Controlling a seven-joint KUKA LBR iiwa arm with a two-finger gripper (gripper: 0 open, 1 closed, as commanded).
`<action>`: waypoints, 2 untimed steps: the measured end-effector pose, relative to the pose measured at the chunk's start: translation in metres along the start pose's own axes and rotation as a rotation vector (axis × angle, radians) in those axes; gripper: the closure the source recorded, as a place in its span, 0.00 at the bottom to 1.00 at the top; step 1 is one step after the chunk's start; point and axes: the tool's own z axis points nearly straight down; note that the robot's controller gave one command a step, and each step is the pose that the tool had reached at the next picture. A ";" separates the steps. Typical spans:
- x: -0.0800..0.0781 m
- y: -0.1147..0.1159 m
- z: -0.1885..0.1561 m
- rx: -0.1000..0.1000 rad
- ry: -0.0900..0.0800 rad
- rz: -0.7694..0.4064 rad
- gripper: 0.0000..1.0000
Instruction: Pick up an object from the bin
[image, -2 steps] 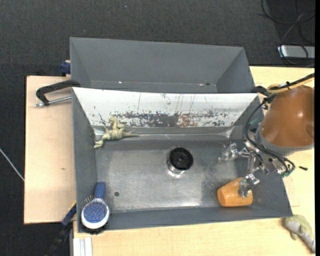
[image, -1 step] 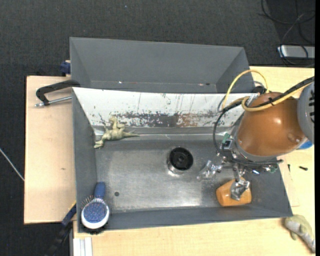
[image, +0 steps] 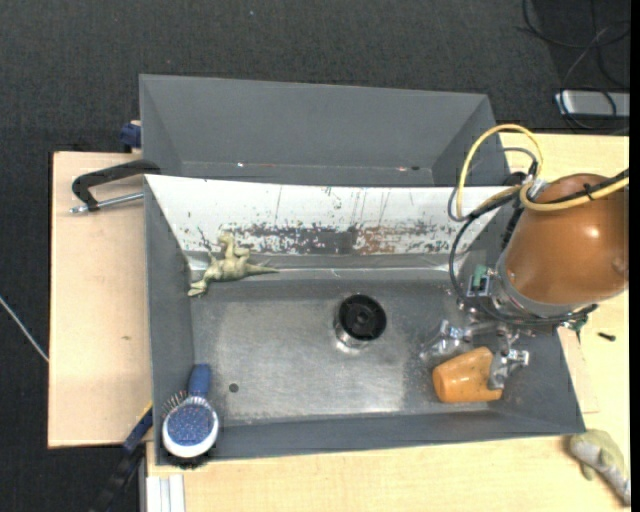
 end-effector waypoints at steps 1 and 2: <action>0.013 -0.009 0.069 -0.005 0.002 -0.282 0.00; 0.019 -0.038 0.068 -0.002 0.000 0.395 0.00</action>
Offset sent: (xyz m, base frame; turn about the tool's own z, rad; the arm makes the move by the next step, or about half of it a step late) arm 0.0031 -0.0158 -0.0697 -0.2856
